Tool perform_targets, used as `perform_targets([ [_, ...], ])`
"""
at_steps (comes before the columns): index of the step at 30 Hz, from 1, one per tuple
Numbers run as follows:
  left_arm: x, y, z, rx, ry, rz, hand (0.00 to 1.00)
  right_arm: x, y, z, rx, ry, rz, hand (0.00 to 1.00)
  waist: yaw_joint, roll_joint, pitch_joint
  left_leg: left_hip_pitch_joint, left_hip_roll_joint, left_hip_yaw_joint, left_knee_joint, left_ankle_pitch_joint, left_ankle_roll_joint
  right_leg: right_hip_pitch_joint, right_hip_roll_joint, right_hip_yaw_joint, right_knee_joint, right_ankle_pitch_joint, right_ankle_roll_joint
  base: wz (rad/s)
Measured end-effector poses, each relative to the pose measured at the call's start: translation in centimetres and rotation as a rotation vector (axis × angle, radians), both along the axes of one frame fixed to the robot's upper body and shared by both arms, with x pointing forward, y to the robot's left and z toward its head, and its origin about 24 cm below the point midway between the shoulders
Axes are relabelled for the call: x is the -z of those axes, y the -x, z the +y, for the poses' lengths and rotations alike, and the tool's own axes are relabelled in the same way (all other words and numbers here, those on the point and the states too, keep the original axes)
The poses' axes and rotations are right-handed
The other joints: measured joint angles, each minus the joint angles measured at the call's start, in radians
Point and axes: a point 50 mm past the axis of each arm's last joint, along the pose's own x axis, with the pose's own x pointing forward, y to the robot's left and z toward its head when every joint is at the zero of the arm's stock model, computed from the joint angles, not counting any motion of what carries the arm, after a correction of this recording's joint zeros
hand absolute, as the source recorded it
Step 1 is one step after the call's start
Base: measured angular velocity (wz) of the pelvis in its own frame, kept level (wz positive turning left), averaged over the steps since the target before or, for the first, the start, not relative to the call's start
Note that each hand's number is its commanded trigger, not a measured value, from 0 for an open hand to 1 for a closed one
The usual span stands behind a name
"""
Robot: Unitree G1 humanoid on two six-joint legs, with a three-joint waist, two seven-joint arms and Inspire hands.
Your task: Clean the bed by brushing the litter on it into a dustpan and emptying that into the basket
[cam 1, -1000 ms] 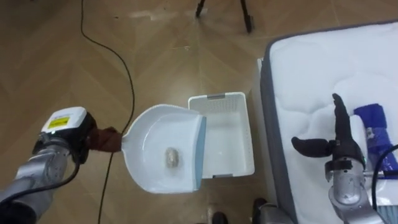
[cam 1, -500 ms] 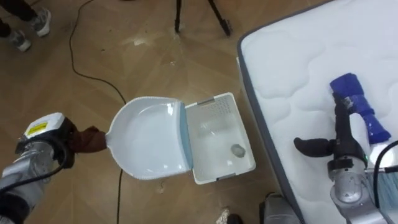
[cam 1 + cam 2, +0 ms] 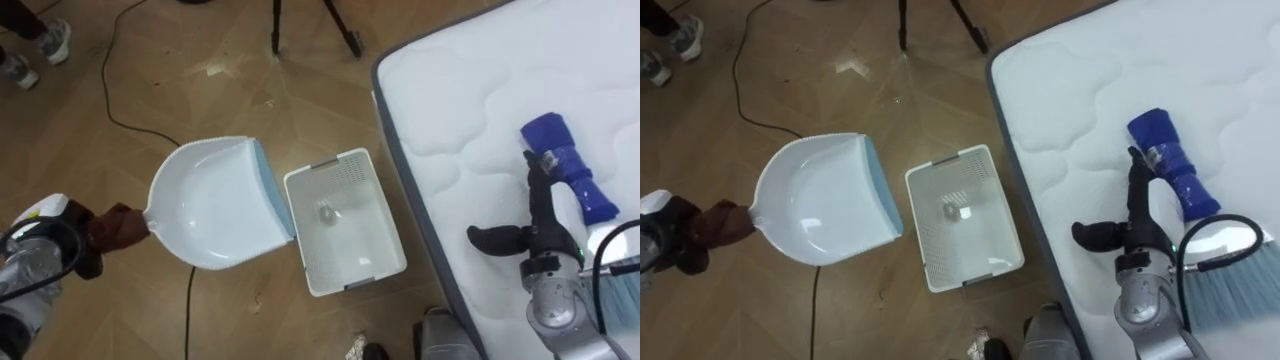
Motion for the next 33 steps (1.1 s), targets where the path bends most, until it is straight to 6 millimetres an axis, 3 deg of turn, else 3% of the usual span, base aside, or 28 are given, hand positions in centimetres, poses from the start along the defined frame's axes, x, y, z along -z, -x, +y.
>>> perform_targets([
  [10, -0.3, -0.8, -0.7, 0.041, -0.007, -0.010, 1.00, 0.2, 0.1, 0.2, 0.008, -0.018, 0.005, 0.00, -0.012, -0.002, -0.0008, 0.000, 0.000, -0.005, 0.002, 0.000, 0.000, 0.005, -0.007, 0.001, -0.002, 0.000, 0.000, 0.01],
  [17, -2.1, -3.0, -3.5, 0.189, 0.023, -0.135, 1.00, 0.5, 0.7, -0.1, 0.013, -0.024, 0.014, 0.00, -0.010, -0.011, 0.0047, 0.023, 0.003, -0.002, 0.002, -0.002, 0.003, 0.028, -0.005, 0.004, -0.004, -0.004, 0.001, -0.02],
  [22, -3.3, -3.0, -6.0, 0.308, 0.085, -0.306, 1.00, 1.1, 1.9, -0.4, 0.015, -0.035, 0.036, 0.00, 0.055, -0.026, 0.0081, 0.078, 0.038, 0.059, -0.001, -0.032, 0.000, 0.060, 0.058, 0.080, -0.039, 0.003, -0.003, -0.53],
  [23, -3.6, -2.6, -6.1, 0.314, 0.092, -0.348, 1.00, 1.2, 1.9, -0.2, 0.016, -0.046, 0.037, 0.00, 0.072, -0.041, 0.0066, 0.094, 0.043, 0.076, -0.008, -0.037, -0.004, 0.063, 0.074, 0.106, -0.040, 0.003, -0.003, -0.62],
  [26, -3.1, -1.3, -6.9, 0.323, 0.136, -0.408, 1.00, 1.8, 2.8, -0.5, 0.060, -0.094, 0.052, 0.00, 0.076, -0.066, -0.0019, 0.151, 0.062, 0.094, -0.031, -0.045, -0.012, 0.109, 0.110, 0.133, -0.081, 0.007, -0.006, -0.44],
  [28, -2.1, -0.1, -7.4, 0.328, 0.153, -0.395, 1.00, 2.5, 3.9, -0.7, 0.092, -0.119, 0.079, 0.00, 0.102, -0.100, -0.0204, 0.215, 0.077, 0.121, -0.063, -0.051, -0.022, 0.158, 0.139, 0.165, -0.113, 0.011, -0.010, -0.56],
  [31, -1.9, 0.3, -7.9, 0.335, 0.173, -0.401, 1.00, 2.8, 4.8, -0.7, 0.099, -0.125, 0.091, 0.00, 0.101, -0.126, -0.0345, 0.275, 0.093, 0.133, -0.098, -0.057, -0.029, 0.219, 0.172, 0.183, -0.169, 0.029, -0.010, -0.40],
  [33, -1.7, 0.6, -8.4, 0.342, 0.190, -0.405, 1.00, 2.7, 5.1, -0.6, 0.098, -0.137, 0.085, 0.00, 0.098, -0.137, -0.0388, 0.318, 0.093, 0.137, -0.126, -0.057, -0.029, 0.253, 0.181, 0.193, -0.195, 0.037, -0.009, -0.44],
])
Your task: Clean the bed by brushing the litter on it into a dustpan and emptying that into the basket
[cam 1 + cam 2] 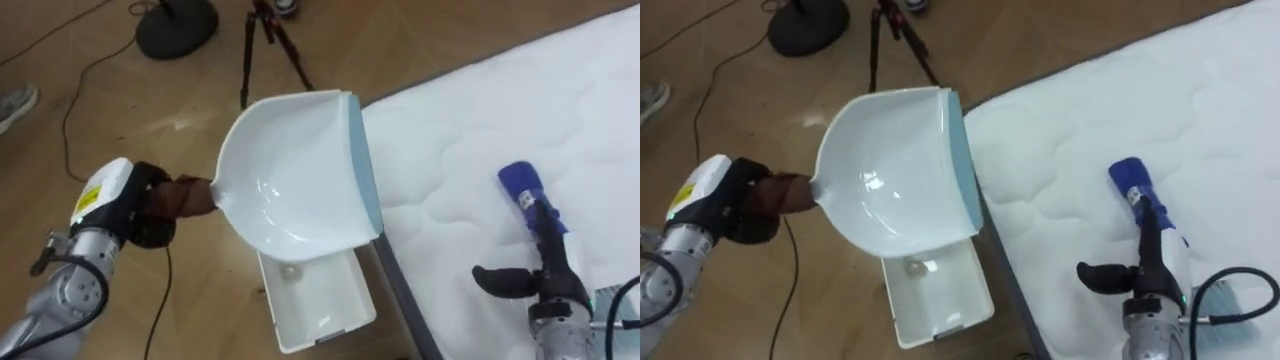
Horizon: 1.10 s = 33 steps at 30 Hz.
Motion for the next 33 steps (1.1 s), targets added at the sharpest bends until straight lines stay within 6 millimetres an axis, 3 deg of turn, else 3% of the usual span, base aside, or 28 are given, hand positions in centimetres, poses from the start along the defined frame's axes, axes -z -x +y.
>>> perform_targets([
  [2, -0.1, 0.0, -0.6, 0.012, 0.022, -0.016, 1.00, -0.1, 0.2, 0.0, 0.002, -0.004, -0.004, 0.00, -0.003, -0.013, -0.0034, 0.032, -0.001, 0.009, -0.013, -0.001, 0.000, 0.021, 0.008, 0.006, -0.011, 0.009, 0.001, -0.61],
  [3, -0.2, 0.2, -1.1, 0.004, 0.055, -0.040, 1.00, -0.1, 0.4, 0.0, 0.002, -0.006, -0.008, 0.00, -0.001, -0.018, -0.0021, 0.051, 0.003, 0.020, -0.019, -0.002, 0.001, 0.042, 0.026, 0.036, -0.038, 0.025, 0.007, -0.78],
  [5, 0.0, 0.8, -1.7, -0.001, 0.095, -0.059, 1.00, -0.1, 0.7, 0.3, 0.001, -0.015, -0.006, 0.00, 0.003, -0.025, -0.0004, 0.090, 0.014, 0.048, -0.039, -0.002, 0.001, 0.073, 0.046, 0.053, -0.079, 0.057, 0.005, -1.14],
  [6, 0.1, 1.3, -1.8, -0.005, 0.109, -0.059, 1.00, 0.0, 0.9, 0.6, -0.001, -0.029, -0.002, 0.00, 0.018, -0.035, -0.0003, 0.122, 0.024, 0.114, -0.064, -0.001, 0.001, 0.088, 0.054, 0.027, -0.115, 0.085, -0.008, -1.47],
  [7, 0.2, 1.6, -1.8, -0.009, 0.114, -0.063, 1.00, 0.0, 1.0, 0.8, 0.000, -0.036, -0.004, 0.00, 0.028, -0.037, -0.0016, 0.134, 0.032, 0.151, -0.079, -0.001, 0.001, 0.097, 0.050, -0.003, -0.128, 0.106, -0.016, -1.60],
  [8, 0.3, 2.1, -1.8, -0.019, 0.123, -0.069, 1.00, -0.2, 0.9, 1.1, 0.006, -0.045, -0.017, 0.00, 0.040, -0.041, 0.0002, 0.142, 0.047, 0.226, -0.104, -0.003, 0.004, 0.100, 0.037, -0.094, -0.115, 0.105, -0.026, -1.39],
  [10, 0.6, 2.1, -2.7, -0.025, 0.167, -0.070, 1.00, -0.2, 1.0, 0.7, 0.056, -0.053, -0.030, 0.00, 0.055, -0.052, -0.0017, 0.181, 0.051, 0.349, -0.144, -0.001, 0.006, 0.119, -0.031, -0.216, 0.063, -0.007, -0.002, -1.31],
  [11, 0.7, 2.1, -2.9, -0.028, 0.180, -0.072, 1.00, -0.3, 0.9, 0.7, 0.062, -0.055, -0.038, 0.00, 0.058, -0.055, -0.0023, 0.186, 0.051, 0.379, -0.148, -0.001, 0.006, 0.131, -0.057, -0.238, 0.100, -0.032, 0.004, -1.30],
  [12, 0.8, 2.1, -3.2, -0.043, 0.221, -0.074, 1.00, -0.6, 0.7, 0.8, 0.060, -0.056, -0.054, 0.00, 0.070, -0.058, -0.0031, 0.192, 0.051, 0.441, -0.148, -0.001, 0.006, 0.168, -0.116, -0.285, 0.137, -0.061, 0.021, -1.13],
  [15, 0.8, 2.0, -3.4, -0.071, 0.288, -0.085, 1.00, -0.6, 0.6, 1.4, 0.046, -0.077, -0.072, 0.00, 0.107, -0.073, 0.0000, 0.195, 0.051, 0.551, -0.145, -0.001, 0.006, 0.267, -0.222, -0.359, 0.079, -0.077, 0.048, -1.37],
  [17, 0.7, 2.0, -3.5, -0.085, 0.316, -0.093, 1.00, -0.7, 0.4, 1.7, 0.039, -0.090, -0.079, 0.00, 0.104, -0.082, 0.0047, 0.191, 0.054, 0.596, -0.135, -0.001, 0.005, 0.282, -0.238, -0.376, 0.005, -0.085, 0.070, -1.09],
  [19, 0.9, 2.1, -3.7, -0.103, 0.360, -0.093, 1.00, -0.9, 0.2, 1.9, 0.024, -0.097, -0.086, 0.00, 0.108, -0.082, 0.0046, 0.187, 0.059, 0.587, -0.128, 0.003, -0.001, 0.288, -0.232, -0.387, -0.056, -0.087, 0.077, -1.11],
  [20, 1.1, 2.2, -3.8, -0.118, 0.386, -0.090, 1.00, -0.9, 0.1, 2.1, 0.013, -0.104, -0.087, 0.00, 0.110, -0.082, 0.0046, 0.186, 0.065, 0.561, -0.118, 0.005, -0.005, 0.290, -0.227, -0.387, -0.077, -0.079, 0.092, -0.99],
  [21, 1.3, 2.4, -3.7, -0.130, 0.408, -0.085, 1.00, -0.9, 0.2, 2.1, 0.007, -0.108, -0.082, 0.00, 0.099, -0.081, 0.0030, 0.187, 0.073, 0.536, -0.116, 0.009, -0.011, 0.291, -0.216, -0.385, -0.084, -0.069, 0.084, -0.85],
  [24, 1.6, 2.7, -3.8, -0.164, 0.468, -0.085, 1.00, -0.9, 0.3, 2.0, 0.020, -0.121, -0.093, 0.00, 0.047, -0.094, -0.0026, 0.189, 0.090, 0.538, -0.118, 0.019, -0.027, 0.289, -0.197, -0.378, -0.093, -0.068, 0.068, -0.30],
  [27, 2.5, 3.7, -4.1, -0.194, 0.493, -0.059, 1.00, -0.8, 0.9, 2.3, 0.049, -0.152, -0.113, 0.00, 0.040, -0.108, -0.0141, 0.199, 0.115, 0.559, -0.115, 0.035, -0.039, 0.294, -0.163, -0.348, -0.124, -0.051, 0.049, -0.35],
  [29, 3.1, 4.6, -4.1, -0.211, 0.498, -0.033, 1.00, -0.6, 1.3, 2.4, 0.046, -0.160, -0.111, 0.00, 0.033, -0.112, -0.0164, 0.212, 0.125, 0.554, -0.107, 0.044, -0.047, 0.307, -0.144, -0.330, -0.148, -0.035, 0.039, -0.39],
  [31, 3.8, 5.5, -4.3, -0.232, 0.510, -0.009, 1.00, -0.8, 1.5, 2.2, 0.053, -0.164, -0.121, 0.00, 0.034, -0.110, -0.0152, 0.214, 0.124, 0.472, -0.101, 0.048, -0.052, 0.307, -0.124, -0.297, -0.154, -0.027, 0.027, -0.61],
  [32, 4.2, 6.1, -4.2, -0.249, 0.516, 0.004, 1.00, -1.1, 1.4, 2.2, 0.050, -0.167, -0.132, 0.00, 0.037, -0.109, -0.0131, 0.213, 0.117, 0.393, -0.096, 0.050, -0.056, 0.304, -0.110, -0.269, -0.154, -0.023, 0.021, -0.86],
  [33, 4.4, 6.4, -4.2, -0.256, 0.516, 0.014, 1.00, -1.1, 1.3, 2.3, 0.034, -0.167, -0.132, 0.00, 0.043, -0.110, -0.0100, 0.210, 0.101, 0.259, -0.087, 0.051, -0.058, 0.302, -0.092, -0.226, -0.153, -0.019, 0.012, -1.25],
])
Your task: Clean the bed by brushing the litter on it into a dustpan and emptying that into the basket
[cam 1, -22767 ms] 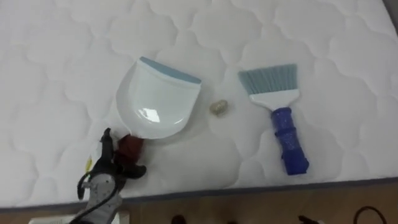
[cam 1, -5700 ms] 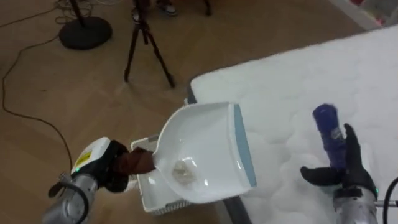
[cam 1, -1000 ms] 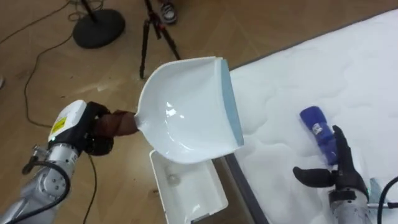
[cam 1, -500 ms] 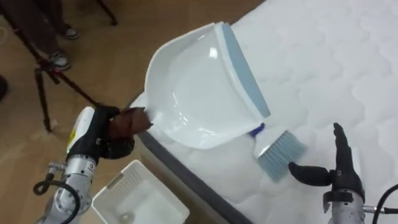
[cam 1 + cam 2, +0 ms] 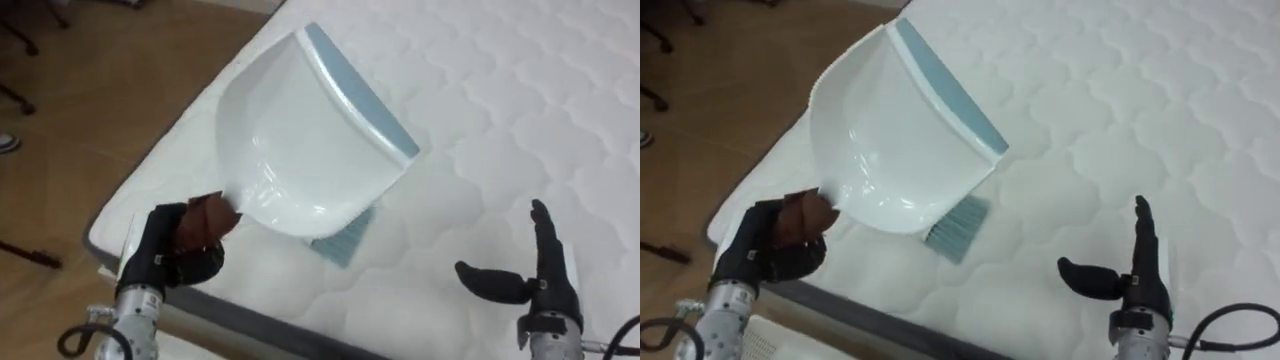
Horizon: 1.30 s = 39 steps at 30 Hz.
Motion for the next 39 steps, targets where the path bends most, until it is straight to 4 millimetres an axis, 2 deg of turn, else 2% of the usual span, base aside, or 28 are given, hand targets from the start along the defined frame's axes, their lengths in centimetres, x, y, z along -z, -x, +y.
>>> perform_targets([
  [1, 0.2, 0.4, 0.1, -0.004, 0.000, 0.012, 1.00, 0.0, -0.1, 0.1, -0.024, -0.007, 0.006, 0.00, 0.013, 0.002, -0.0003, -0.002, -0.028, -0.196, 0.005, -0.002, -0.005, -0.003, 0.025, 0.048, 0.000, 0.006, -0.009, -1.18],
  [2, 0.3, 0.5, 0.2, -0.010, 0.000, 0.016, 1.00, 0.0, -0.2, 0.2, -0.035, -0.011, 0.006, 0.00, 0.015, 0.003, -0.0008, -0.002, -0.040, -0.274, 0.007, -0.004, -0.008, -0.006, 0.038, 0.068, 0.001, 0.009, -0.013, -1.28],
  [3, 0.3, 0.6, 0.4, -0.016, -0.002, 0.016, 1.00, -0.1, -0.3, 0.3, -0.058, -0.008, 0.008, 0.00, 0.015, 0.007, -0.0002, 0.002, -0.054, -0.376, 0.004, -0.010, -0.015, -0.014, 0.059, 0.097, -0.002, 0.016, -0.020, -0.93],
  [4, 0.2, 0.6, 0.4, -0.019, -0.002, 0.014, 1.00, -0.1, -0.3, 0.4, -0.070, -0.004, 0.010, 0.00, 0.014, 0.008, 0.0010, 0.007, -0.056, -0.400, 0.000, -0.012, -0.018, -0.016, 0.068, 0.106, -0.004, 0.019, -0.023, -1.03],
  [6, 0.3, 0.8, 0.5, -0.020, -0.001, 0.018, 1.00, 0.1, 0.0, 0.4, -0.093, -0.014, 0.029, 0.00, 0.001, 0.011, 0.0009, 0.037, -0.048, -0.398, -0.021, -0.020, -0.031, -0.019, 0.102, 0.152, -0.002, 0.033, -0.033, -0.86],
  [7, 0.3, 0.9, 0.5, -0.019, -0.001, 0.017, 0.95, 0.2, 0.1, 0.4, -0.095, -0.017, 0.035, 0.00, 0.001, 0.013, 0.0005, 0.045, -0.045, -0.398, -0.026, -0.023, -0.034, -0.020, 0.115, 0.170, -0.001, 0.038, -0.040, -0.93],
  [8, 0.1, 1.1, 0.5, -0.019, 0.002, 0.009, 0.82, 0.3, 0.2, 0.5, -0.098, -0.024, 0.041, 0.00, 0.009, 0.017, -0.0010, 0.057, -0.041, -0.399, -0.043, -0.026, -0.039, -0.028, 0.133, 0.205, -0.001, 0.044, -0.050, -0.92],
  [9, 0.0, 1.1, 0.4, -0.017, 0.007, -0.002, 0.31, 0.3, 0.2, 0.5, -0.099, -0.032, 0.043, 0.00, 0.009, 0.020, 0.0000, 0.065, -0.037, -0.398, -0.054, -0.027, -0.043, -0.030, 0.149, 0.228, -0.003, 0.052, -0.060, -0.84],
  [10, 0.0, 1.1, 0.3, -0.017, 0.010, -0.005, 0.00, 0.4, 0.2, 0.5, -0.094, -0.038, 0.044, 0.00, 0.008, 0.022, -0.0008, 0.067, -0.037, -0.397, -0.056, -0.030, -0.047, -0.029, 0.156, 0.234, -0.003, 0.054, -0.064, -0.63],
  [13, 0.3, 1.3, -0.1, -0.026, 0.028, 0.002, 0.00, 0.6, 0.3, 0.7, -0.077, -0.068, 0.050, 0.00, 0.017, 0.032, 0.0026, 0.097, -0.030, -0.402, -0.065, -0.028, -0.053, -0.019, 0.178, 0.238, -0.005, 0.057, -0.083, -0.59],
  [16, 0.3, 1.4, -0.2, -0.027, 0.033, 0.004, 0.00, 0.8, 0.4, 0.8, -0.066, -0.073, 0.067, 0.00, 0.010, 0.038, 0.0055, 0.111, -0.025, -0.412, -0.067, -0.027, -0.053, -0.002, 0.186, 0.248, -0.022, 0.056, -0.090, -0.23],
  [17, 0.3, 1.4, -0.2, -0.027, 0.033, 0.003, 0.00, 0.9, 0.5, 0.9, -0.065, -0.077, 0.077, 0.00, 0.010, 0.039, 0.0087, 0.116, -0.023, -0.412, -0.070, -0.028, -0.053, 0.004, 0.191, 0.252, -0.025, 0.055, -0.091, -0.13],
  [19, 0.3, 1.4, -0.2, -0.027, 0.034, 0.004, 0.00, 1.1, 0.5, 0.9, -0.065, -0.081, 0.089, 0.00, 0.009, 0.041, 0.0084, 0.118, -0.019, -0.412, -0.083, -0.027, -0.053, 0.004, 0.195, 0.251, -0.037, 0.056, -0.093, -0.04],
  [30, 0.7, 1.8, -0.1, -0.037, 0.030, 0.029, 0.00, 1.4, 0.8, 0.5, -0.074, -0.109, 0.135, 0.00, 0.012, 0.041, 0.0090, 0.110, -0.016, -0.427, -0.102, -0.026, -0.055, 0.016, 0.193, 0.221, -0.088, 0.065, -0.087, 0.05],
  [35, 0.9, 2.0, 0.1, -0.054, 0.028, 0.038, 0.00, 2.5, 1.7, -0.2, -0.029, -0.120, 0.190, 0.00, 0.015, 0.040, 0.0066, 0.128, -0.012, -0.425, -0.104, -0.026, -0.055, 0.043, 0.192, 0.214, -0.105, 0.070, -0.086, -0.03],
  [36, 1.0, 2.2, 0.2, -0.061, 0.027, 0.045, 0.00, 2.7, 1.9, -0.3, -0.018, -0.124, 0.209, 0.00, 0.015, 0.040, 0.0064, 0.133, -0.011, -0.427, -0.109, -0.026, -0.055, 0.046, 0.189, 0.198, -0.106, 0.070, -0.087, -0.09],
  [39, 2.3, 3.2, 0.6, -0.087, 0.017, 0.108, 0.00, 3.3, 2.5, -0.8, 0.024, -0.146, 0.238, 0.00, 0.014, 0.040, 0.0051, 0.139, -0.010, -0.427, -0.113, -0.026, -0.055, 0.055, 0.190, 0.195, -0.110, 0.070, -0.087, -0.03],
])
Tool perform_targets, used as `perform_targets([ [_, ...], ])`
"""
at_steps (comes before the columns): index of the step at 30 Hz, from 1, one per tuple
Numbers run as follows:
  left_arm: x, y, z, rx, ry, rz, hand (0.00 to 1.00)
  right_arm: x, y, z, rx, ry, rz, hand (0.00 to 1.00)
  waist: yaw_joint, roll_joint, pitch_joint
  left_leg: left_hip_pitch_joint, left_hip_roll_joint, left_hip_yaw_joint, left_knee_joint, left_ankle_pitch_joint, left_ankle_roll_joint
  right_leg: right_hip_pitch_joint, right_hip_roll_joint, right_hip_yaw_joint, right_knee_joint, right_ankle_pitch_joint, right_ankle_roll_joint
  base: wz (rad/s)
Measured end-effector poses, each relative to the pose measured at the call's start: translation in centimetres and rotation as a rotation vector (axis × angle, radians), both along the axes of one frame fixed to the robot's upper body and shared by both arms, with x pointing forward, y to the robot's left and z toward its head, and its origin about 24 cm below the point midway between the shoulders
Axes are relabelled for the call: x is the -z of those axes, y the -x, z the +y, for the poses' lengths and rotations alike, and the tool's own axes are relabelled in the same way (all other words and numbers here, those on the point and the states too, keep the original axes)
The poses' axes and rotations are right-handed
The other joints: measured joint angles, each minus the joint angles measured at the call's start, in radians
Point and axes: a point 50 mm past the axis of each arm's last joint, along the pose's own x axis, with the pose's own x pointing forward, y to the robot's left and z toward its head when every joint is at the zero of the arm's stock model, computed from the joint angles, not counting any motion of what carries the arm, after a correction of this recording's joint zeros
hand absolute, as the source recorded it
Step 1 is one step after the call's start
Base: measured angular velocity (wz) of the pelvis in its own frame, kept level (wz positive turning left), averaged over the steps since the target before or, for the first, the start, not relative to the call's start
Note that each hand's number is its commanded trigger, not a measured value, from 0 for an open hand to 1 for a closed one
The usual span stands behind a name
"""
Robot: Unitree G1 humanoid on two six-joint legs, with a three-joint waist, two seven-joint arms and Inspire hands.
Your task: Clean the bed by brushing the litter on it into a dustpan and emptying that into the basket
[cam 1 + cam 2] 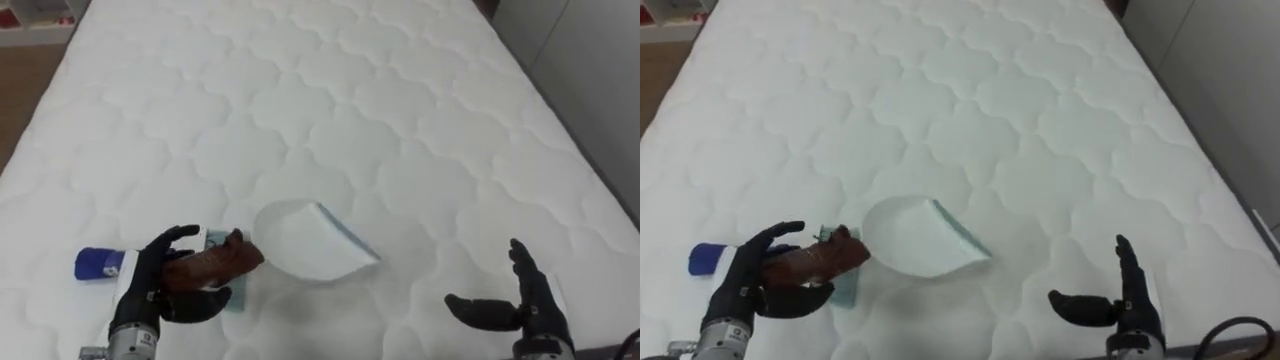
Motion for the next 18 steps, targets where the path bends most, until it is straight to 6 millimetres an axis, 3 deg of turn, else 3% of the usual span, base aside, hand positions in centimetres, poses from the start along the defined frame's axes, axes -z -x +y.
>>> perform_targets([
  [4, 1.2, 1.3, 1.2, -0.084, 0.016, 0.049, 0.00, 1.1, 1.6, -1.6, 0.122, -0.025, 0.059, 0.00, 0.001, -0.016, -0.0015, 0.019, 0.002, 0.000, -0.010, 0.000, 0.000, 0.013, 0.003, -0.001, 0.000, 0.000, -0.001, 0.00],
  [6, 2.7, 3.9, 3.2, -0.189, -0.012, 0.146, 0.00, 2.1, 3.6, -2.9, 0.212, -0.025, 0.128, 0.00, 0.003, -0.026, -0.0055, 0.032, 0.003, 0.000, -0.010, 0.000, 0.000, 0.028, 0.003, -0.004, -0.001, -0.004, -0.005, -0.02],
  [7, 3.0, 4.6, 3.7, -0.218, -0.018, 0.172, 0.00, 2.4, 4.2, -3.2, 0.235, -0.025, 0.150, 0.00, 0.001, -0.027, -0.0048, 0.032, 0.003, -0.001, -0.010, 0.000, 0.000, 0.028, 0.002, -0.009, -0.001, -0.004, -0.005, 0.07],
  [10, 5.4, 9.0, 5.3, -0.349, -0.037, 0.357, 0.00, 4.0, 8.1, -4.2, 0.325, -0.027, 0.299, 0.00, 0.002, -0.034, -0.0031, 0.033, 0.002, -0.012, -0.011, 0.000, 0.000, 0.037, 0.002, -0.009, -0.016, -0.004, -0.005, 0.07],
  [13, 7.2, 15.1, 5.7, -0.494, -0.027, 0.593, 0.00, 5.4, 11.9, -4.4, 0.392, -0.062, 0.488, 0.00, 0.003, -0.040, -0.0030, 0.030, -0.001, -0.035, -0.016, -0.002, -0.002, 0.026, 0.004, -0.017, -0.013, -0.004, -0.004, 0.01],
  [16, 7.7, 17.7, 5.6, -0.541, -0.020, 0.718, 0.00, 6.2, 13.5, -3.7, 0.383, -0.108, 0.584, 0.00, 0.007, -0.040, -0.0016, 0.029, -0.001, -0.058, -0.032, -0.007, -0.002, 0.025, 0.003, -0.028, -0.013, -0.001, 0.001, 0.18],
  [18, 7.9, 18.5, 5.5, -0.553, -0.011, 0.761, 0.00, 6.6, 14.0, -3.3, 0.361, -0.140, 0.634, 0.00, 0.017, -0.041, -0.0013, 0.032, -0.001, -0.065, -0.040, -0.014, 0.001, 0.025, 0.004, -0.030, -0.011, 0.002, 0.004, 0.12],
])
